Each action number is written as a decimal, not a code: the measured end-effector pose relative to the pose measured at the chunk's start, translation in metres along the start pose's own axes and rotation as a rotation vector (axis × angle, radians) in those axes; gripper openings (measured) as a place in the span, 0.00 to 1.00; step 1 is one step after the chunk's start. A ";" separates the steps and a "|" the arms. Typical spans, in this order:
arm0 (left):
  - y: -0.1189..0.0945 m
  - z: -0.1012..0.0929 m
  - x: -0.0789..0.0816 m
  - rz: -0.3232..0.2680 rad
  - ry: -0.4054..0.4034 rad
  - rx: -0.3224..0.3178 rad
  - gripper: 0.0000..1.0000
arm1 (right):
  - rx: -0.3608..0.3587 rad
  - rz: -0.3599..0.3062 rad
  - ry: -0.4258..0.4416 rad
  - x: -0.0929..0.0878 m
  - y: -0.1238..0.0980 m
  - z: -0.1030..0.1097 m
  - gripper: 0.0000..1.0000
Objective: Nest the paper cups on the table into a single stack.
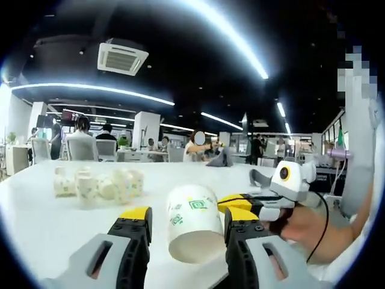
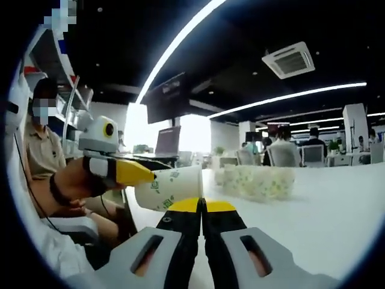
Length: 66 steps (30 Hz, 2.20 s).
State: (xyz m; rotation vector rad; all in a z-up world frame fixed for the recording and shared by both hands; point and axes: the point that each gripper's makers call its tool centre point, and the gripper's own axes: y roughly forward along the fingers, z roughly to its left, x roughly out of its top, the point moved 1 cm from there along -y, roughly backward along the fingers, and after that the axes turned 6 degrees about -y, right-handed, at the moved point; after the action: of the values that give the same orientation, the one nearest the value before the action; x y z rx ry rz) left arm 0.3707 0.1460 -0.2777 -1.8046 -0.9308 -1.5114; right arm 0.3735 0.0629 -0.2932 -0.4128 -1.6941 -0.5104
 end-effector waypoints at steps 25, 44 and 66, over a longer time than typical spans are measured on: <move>-0.005 0.005 0.006 -0.057 0.023 0.037 0.43 | 0.030 0.022 0.046 -0.010 0.003 -0.001 0.16; -0.011 0.001 0.024 -0.146 0.037 0.030 0.43 | 0.325 -0.131 0.458 0.013 0.006 0.042 0.34; 0.001 -0.018 0.007 -0.079 0.039 -0.075 0.43 | 0.314 -0.216 0.550 0.029 0.000 0.030 0.58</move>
State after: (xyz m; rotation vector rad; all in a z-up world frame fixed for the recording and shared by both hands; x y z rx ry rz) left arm 0.3619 0.1313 -0.2680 -1.8033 -0.9479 -1.6449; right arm 0.3441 0.0792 -0.2690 0.1361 -1.2555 -0.4518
